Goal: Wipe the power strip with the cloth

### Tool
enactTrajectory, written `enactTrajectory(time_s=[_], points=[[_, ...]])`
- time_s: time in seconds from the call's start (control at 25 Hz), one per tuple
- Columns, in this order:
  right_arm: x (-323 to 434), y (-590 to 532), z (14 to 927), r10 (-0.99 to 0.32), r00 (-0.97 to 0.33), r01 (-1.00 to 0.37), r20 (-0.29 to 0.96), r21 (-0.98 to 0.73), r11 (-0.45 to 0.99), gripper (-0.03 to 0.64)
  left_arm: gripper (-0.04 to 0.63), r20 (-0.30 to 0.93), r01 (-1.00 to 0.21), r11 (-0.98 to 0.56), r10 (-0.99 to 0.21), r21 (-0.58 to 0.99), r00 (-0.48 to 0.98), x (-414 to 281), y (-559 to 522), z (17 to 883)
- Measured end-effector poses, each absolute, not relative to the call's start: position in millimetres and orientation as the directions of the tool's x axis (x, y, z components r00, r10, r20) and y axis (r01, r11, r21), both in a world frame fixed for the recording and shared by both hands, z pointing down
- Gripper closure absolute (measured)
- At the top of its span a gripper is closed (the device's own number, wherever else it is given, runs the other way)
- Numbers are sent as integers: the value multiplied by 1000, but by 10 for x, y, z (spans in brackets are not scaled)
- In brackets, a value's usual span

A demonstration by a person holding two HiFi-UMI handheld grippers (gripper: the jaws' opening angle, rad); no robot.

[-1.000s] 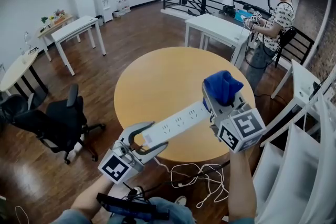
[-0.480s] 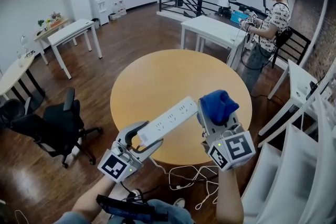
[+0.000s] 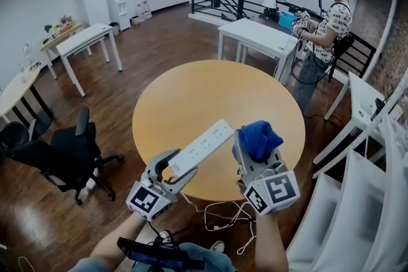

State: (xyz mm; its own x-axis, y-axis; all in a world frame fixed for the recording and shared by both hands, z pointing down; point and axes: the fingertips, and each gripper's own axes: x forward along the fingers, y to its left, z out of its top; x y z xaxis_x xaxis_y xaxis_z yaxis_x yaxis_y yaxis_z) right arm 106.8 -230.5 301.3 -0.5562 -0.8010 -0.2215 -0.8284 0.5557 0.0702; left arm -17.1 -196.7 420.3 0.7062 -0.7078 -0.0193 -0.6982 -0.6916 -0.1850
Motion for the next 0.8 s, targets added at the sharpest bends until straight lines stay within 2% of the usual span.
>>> enactTrajectory(time_s=[0.4,0.8], points=[[833,-2083,3625,-800,-573,-810,-177,-28,586,562,316,175,-752,-652,-755,-93,632,-295,-2338,5327],[719,-1882,4055,-806,-581,-798,-112,-118,591,561,318,370,-780,-625,-728,-14,577,-245,-2410,6236]])
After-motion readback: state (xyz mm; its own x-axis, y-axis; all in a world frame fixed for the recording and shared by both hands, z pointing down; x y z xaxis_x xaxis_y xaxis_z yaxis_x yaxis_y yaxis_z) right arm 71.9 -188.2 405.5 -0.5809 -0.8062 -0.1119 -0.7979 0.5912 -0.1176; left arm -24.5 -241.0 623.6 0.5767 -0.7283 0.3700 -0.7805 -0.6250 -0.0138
